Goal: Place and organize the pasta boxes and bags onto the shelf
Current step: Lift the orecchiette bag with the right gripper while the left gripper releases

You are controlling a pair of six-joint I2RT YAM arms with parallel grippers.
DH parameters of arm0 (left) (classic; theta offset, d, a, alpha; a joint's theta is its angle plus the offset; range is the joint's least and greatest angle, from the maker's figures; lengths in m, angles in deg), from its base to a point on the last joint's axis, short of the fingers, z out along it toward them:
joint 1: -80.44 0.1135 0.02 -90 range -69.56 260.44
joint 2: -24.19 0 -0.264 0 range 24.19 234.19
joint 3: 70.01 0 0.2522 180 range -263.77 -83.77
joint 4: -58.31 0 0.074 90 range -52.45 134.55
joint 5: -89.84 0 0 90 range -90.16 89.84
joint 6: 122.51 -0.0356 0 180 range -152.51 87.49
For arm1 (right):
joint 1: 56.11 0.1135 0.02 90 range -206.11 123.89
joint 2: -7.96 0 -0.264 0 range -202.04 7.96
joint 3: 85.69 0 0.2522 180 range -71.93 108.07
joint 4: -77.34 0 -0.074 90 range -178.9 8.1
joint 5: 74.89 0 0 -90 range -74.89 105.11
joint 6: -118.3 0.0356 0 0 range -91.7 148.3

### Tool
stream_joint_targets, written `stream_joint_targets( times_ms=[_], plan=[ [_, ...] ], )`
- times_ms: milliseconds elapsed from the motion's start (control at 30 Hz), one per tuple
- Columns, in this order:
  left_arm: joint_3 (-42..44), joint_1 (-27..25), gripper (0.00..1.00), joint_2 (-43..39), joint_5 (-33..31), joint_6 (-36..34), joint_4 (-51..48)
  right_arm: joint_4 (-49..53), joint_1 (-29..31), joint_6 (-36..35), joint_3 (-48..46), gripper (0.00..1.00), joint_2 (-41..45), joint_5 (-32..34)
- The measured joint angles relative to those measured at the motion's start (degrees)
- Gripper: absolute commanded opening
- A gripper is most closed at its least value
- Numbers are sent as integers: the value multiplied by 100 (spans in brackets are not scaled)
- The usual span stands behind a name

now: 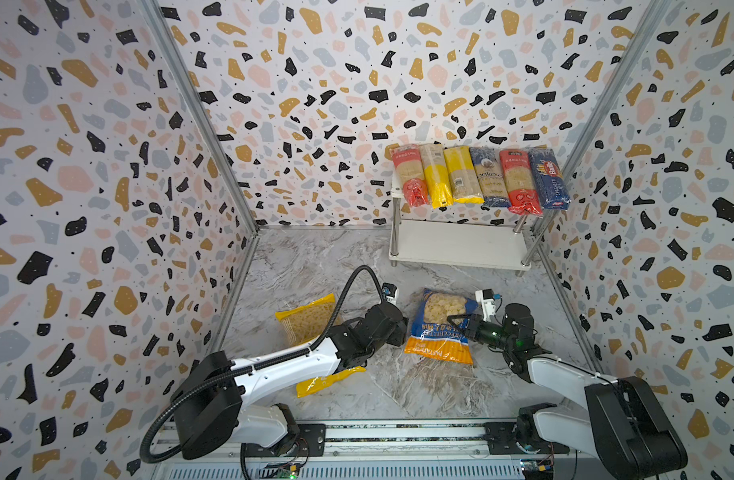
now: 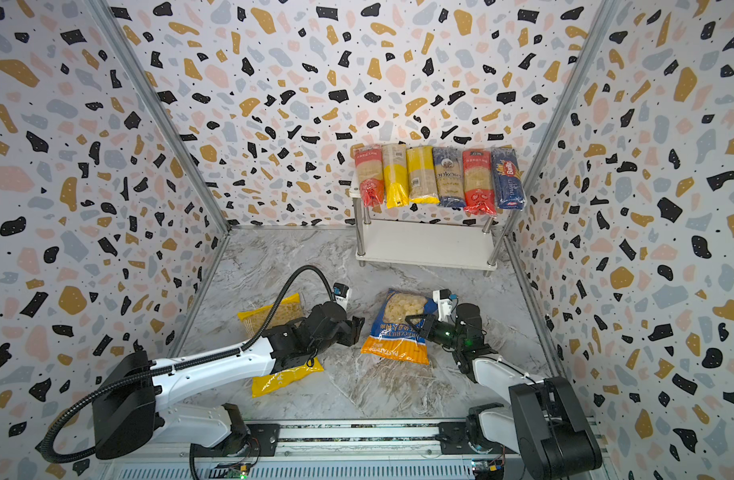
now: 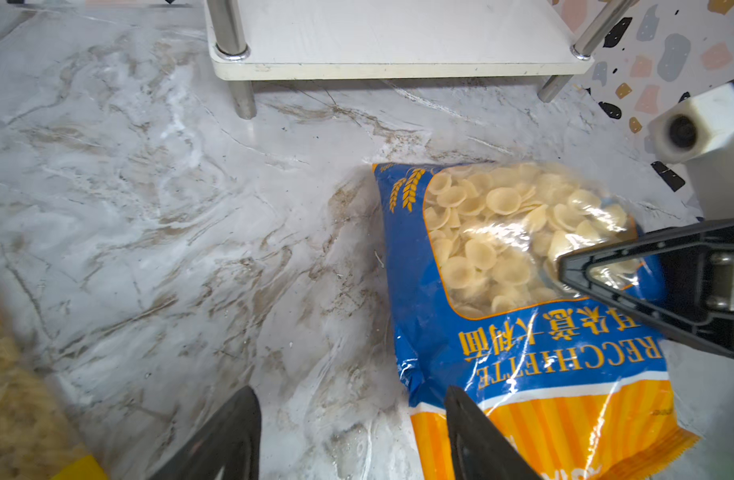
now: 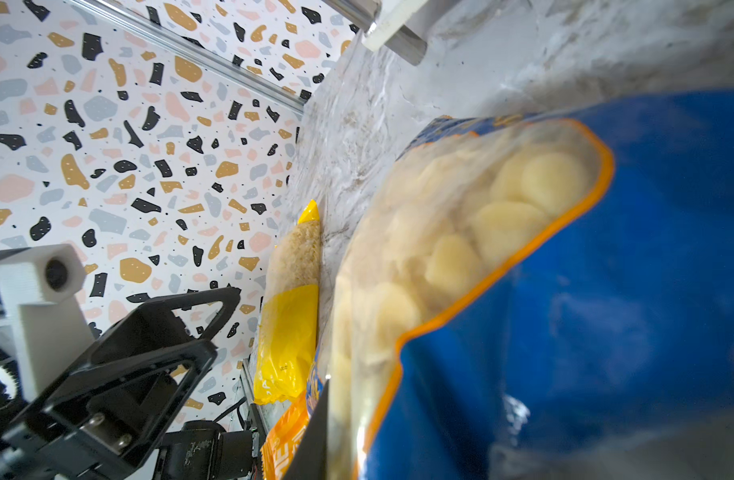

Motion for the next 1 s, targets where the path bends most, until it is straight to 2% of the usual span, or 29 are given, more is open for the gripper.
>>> stream_joint_targets(
  times_ms=[167, 333, 400, 467, 500, 567, 1000],
  plan=[
    [-2, 0, 65, -114, -138, 2, -153, 149, 0, 44, -2, 0, 494, 81],
    [-2, 0, 66, -328, -254, 2, -306, 573, 2, -39, 59, 0, 1082, 476],
    [-2, 0, 71, -437, -299, 0, -348, 776, 4, -83, 188, 0, 1209, 732],
    [-2, 0, 84, -586, -356, 0, -391, 892, 2, -138, 389, 0, 1222, 1010],
    [-2, 0, 87, -667, -369, 2, -407, 933, -2, -160, 501, 0, 1189, 1126],
    [13, 0, 100, -868, -393, -22, -415, 975, -46, -188, 811, 0, 1029, 1333],
    [415, 0, 99, -2487, -868, -22, -769, 66, -470, 0, 1757, 0, -584, 2546]
  ],
)
